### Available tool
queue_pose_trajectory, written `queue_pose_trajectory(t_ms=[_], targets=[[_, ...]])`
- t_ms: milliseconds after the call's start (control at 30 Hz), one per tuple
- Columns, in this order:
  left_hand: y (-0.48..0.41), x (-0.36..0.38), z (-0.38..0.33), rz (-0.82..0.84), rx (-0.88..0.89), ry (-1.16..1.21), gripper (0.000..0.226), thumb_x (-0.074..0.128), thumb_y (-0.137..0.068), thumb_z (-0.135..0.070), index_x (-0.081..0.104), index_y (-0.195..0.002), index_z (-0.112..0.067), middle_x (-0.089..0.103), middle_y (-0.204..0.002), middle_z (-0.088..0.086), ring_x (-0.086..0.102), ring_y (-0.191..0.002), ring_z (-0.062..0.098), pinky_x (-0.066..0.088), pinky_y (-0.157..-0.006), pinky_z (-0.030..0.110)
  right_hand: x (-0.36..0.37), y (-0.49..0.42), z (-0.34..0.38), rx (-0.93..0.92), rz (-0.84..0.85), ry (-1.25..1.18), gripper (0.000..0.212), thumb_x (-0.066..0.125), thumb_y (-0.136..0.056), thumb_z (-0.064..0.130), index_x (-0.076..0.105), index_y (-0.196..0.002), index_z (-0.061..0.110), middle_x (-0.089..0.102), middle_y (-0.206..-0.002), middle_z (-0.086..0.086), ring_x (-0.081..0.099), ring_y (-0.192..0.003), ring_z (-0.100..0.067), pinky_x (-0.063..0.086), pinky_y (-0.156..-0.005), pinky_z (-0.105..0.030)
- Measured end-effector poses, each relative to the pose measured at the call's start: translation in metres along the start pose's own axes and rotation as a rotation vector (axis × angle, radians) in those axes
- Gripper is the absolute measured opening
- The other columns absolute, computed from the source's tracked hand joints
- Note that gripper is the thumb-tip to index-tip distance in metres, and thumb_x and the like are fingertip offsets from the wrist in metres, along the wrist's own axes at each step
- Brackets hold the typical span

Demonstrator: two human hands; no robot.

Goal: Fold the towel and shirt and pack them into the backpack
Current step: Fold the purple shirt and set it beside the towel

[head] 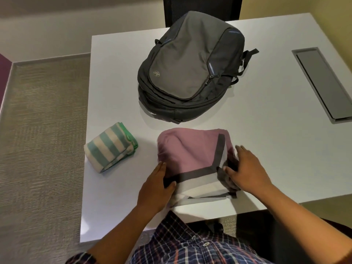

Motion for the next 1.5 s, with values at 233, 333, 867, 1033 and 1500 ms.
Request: queue_pose_trajectory(t_ms=[233, 333, 867, 1033, 1500], targets=[[-0.010, 0.005, 0.020, -0.066, -0.398, 0.536, 0.056, 0.069, -0.086, -0.042, 0.049, -0.132, -0.015, 0.062, -0.119, 0.002, 0.060, -0.100, 0.017, 0.050, -0.085, 0.033, 0.055, -0.021, 0.032, -0.332, 0.015, 0.302, 0.077, 0.030, -0.094, 0.068, 0.006, -0.157, 0.031, 0.003, -0.165, -0.002, 0.001, -0.152, -0.028, 0.015, -0.122, -0.049], [-0.016, 0.008, 0.016, 0.003, -0.420, 0.735, 0.046, 0.073, -0.084, -0.038, 0.052, -0.119, -0.018, 0.060, -0.103, -0.008, 0.058, -0.092, 0.010, 0.050, -0.075, 0.027, 0.083, -0.026, 0.015, -0.329, 0.084, 0.428, 0.075, 0.018, -0.093, 0.071, -0.011, -0.154, 0.037, -0.013, -0.164, -0.001, -0.014, -0.150, -0.030, 0.007, -0.122, -0.054], [0.014, -0.039, 0.005, -0.056, -0.215, 0.936, 0.040, 0.059, -0.088, -0.004, 0.058, -0.117, -0.032, 0.068, -0.105, -0.012, 0.065, -0.095, 0.009, 0.056, -0.073, 0.020, 0.115, -0.015, 0.075, -0.421, 0.230, 0.297, 0.078, 0.028, -0.094, 0.069, -0.012, -0.154, 0.038, -0.023, -0.161, 0.001, -0.025, -0.146, -0.028, -0.011, -0.119, -0.048], [0.015, -0.052, -0.014, -0.072, -0.180, 0.892, 0.050, 0.063, -0.089, -0.007, 0.053, -0.135, -0.023, 0.066, -0.096, -0.017, 0.066, -0.084, 0.003, 0.053, -0.062, 0.014, 0.084, -0.004, 0.110, -0.218, 0.286, -0.422, 0.062, 0.059, -0.092, 0.050, 0.043, -0.147, 0.027, 0.034, -0.157, 0.006, 0.026, -0.147, -0.013, 0.018, -0.120, -0.033], [-0.022, -0.032, -0.102, 0.051, 0.119, 0.646, 0.032, 0.046, -0.100, -0.017, 0.057, -0.130, -0.022, 0.074, -0.083, -0.005, 0.069, -0.079, 0.010, 0.054, -0.078, 0.019, 0.038, 0.019, 0.038, -0.022, 0.337, -1.066, 0.033, 0.065, -0.083, -0.014, 0.066, -0.111, 0.003, 0.072, -0.097, -0.012, 0.068, -0.089, -0.026, 0.052, -0.083, -0.040]])
Point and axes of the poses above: each hand's wrist, its own y-axis away from the middle knuckle, its own x-axis out of the palm, z = x × y, the point moved 6 cm from there along -y, towards the middle knuckle
